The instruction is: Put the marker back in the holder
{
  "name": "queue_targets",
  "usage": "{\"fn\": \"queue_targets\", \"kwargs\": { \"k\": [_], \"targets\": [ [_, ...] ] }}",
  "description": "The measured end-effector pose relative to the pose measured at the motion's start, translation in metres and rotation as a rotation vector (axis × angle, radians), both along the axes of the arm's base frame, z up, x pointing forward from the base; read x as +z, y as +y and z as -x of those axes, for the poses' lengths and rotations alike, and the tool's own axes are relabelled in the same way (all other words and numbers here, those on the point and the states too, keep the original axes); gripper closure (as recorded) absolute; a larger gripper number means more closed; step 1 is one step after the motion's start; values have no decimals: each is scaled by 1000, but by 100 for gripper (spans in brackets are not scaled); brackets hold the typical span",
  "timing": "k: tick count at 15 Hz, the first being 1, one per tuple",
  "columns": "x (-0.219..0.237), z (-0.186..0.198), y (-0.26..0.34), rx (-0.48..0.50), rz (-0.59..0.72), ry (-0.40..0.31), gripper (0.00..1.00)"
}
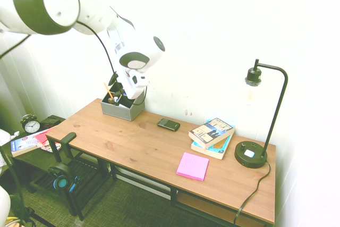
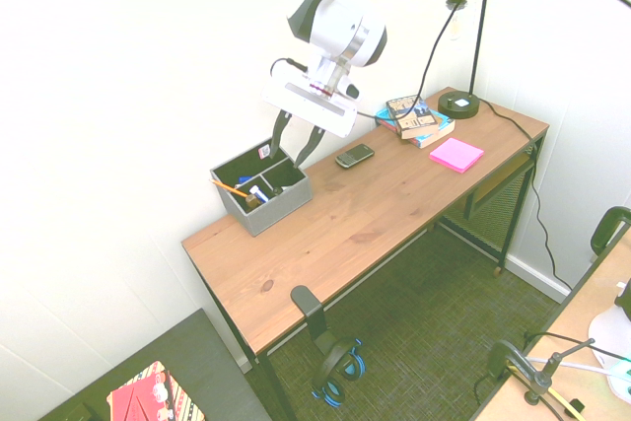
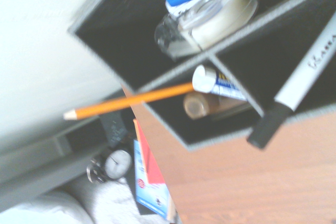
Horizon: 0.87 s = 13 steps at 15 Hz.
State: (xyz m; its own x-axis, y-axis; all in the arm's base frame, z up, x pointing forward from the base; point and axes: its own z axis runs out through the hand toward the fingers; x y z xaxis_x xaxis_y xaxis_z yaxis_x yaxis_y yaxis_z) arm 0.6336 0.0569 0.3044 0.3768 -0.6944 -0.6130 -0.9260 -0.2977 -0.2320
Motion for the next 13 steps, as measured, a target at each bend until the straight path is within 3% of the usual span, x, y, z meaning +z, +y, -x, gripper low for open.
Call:
{"fn": "queue_targets", "kwargs": {
  "k": [7,13],
  "targets": [
    [66,114,-24,293,349,-91,0],
    [74,132,-37,473,638,-230,0]
  ]
}}
